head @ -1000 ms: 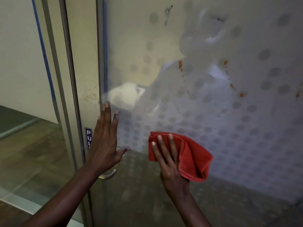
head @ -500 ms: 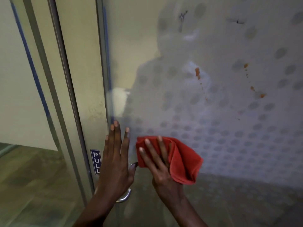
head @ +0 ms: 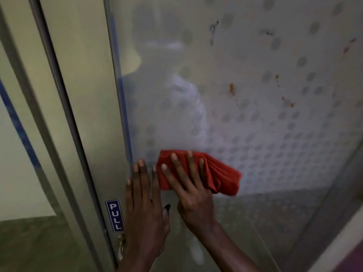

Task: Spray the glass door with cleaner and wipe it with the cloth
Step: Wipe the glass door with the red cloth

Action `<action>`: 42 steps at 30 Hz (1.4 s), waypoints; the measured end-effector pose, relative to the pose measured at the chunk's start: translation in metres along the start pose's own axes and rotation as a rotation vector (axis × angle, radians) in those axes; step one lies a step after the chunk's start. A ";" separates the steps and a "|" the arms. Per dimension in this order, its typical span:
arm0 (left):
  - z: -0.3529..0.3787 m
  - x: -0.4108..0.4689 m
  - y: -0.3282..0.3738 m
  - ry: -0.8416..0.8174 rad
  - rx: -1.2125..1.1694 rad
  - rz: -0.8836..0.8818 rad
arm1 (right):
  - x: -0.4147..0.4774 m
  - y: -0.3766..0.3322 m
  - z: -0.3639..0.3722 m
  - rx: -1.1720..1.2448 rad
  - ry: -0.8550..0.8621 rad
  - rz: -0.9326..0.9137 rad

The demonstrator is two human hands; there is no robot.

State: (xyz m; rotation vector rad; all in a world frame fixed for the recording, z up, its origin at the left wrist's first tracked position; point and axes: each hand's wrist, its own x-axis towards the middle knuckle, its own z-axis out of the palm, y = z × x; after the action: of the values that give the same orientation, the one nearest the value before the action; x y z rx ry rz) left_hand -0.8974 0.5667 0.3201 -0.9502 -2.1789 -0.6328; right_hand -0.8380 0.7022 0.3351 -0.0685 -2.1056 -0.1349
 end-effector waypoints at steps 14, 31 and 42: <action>0.028 0.015 0.066 0.058 -0.171 0.032 | -0.026 0.064 -0.029 -0.080 0.022 0.092; 0.057 0.026 0.131 0.075 -0.156 0.021 | -0.085 0.171 -0.066 -0.097 0.098 0.257; 0.071 0.023 0.177 0.092 -0.196 0.099 | -0.087 0.178 -0.065 -0.090 0.031 0.125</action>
State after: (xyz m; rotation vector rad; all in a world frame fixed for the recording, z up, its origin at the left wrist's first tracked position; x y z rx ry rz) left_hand -0.8001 0.7326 0.3186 -1.1009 -2.0025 -0.8361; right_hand -0.7192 0.8717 0.3061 -0.2493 -2.0574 -0.1545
